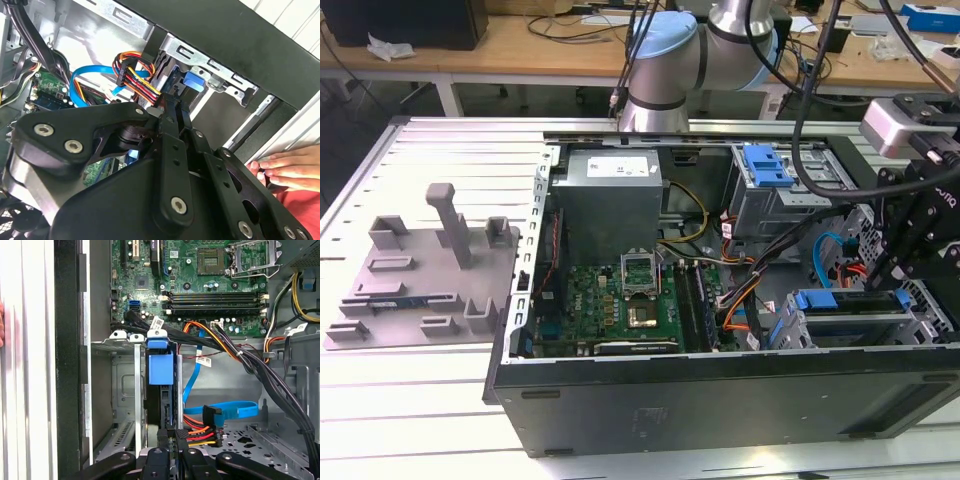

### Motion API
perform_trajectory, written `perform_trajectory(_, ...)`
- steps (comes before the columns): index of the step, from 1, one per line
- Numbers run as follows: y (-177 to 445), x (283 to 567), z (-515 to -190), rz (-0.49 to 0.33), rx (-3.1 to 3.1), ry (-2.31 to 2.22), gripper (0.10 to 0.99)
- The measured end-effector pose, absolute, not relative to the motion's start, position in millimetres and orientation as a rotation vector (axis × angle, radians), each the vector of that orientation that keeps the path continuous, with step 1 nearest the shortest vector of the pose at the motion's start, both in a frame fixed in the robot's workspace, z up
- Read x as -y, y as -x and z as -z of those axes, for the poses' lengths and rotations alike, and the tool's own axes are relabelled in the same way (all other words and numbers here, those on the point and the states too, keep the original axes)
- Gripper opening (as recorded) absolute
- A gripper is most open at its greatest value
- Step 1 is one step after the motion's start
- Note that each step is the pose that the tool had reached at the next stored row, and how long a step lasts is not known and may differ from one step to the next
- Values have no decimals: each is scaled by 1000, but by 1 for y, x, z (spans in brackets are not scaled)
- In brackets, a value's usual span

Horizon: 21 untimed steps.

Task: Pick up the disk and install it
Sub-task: 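Insert the first disk wire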

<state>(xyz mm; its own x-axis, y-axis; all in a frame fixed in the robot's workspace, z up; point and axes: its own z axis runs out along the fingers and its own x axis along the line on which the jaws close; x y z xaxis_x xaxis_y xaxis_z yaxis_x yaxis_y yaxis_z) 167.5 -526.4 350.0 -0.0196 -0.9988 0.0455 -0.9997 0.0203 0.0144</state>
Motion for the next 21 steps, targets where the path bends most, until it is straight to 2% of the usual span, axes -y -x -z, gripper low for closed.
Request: perform_trajectory(21,-168,527,-350,-43,2230,-2161,169)
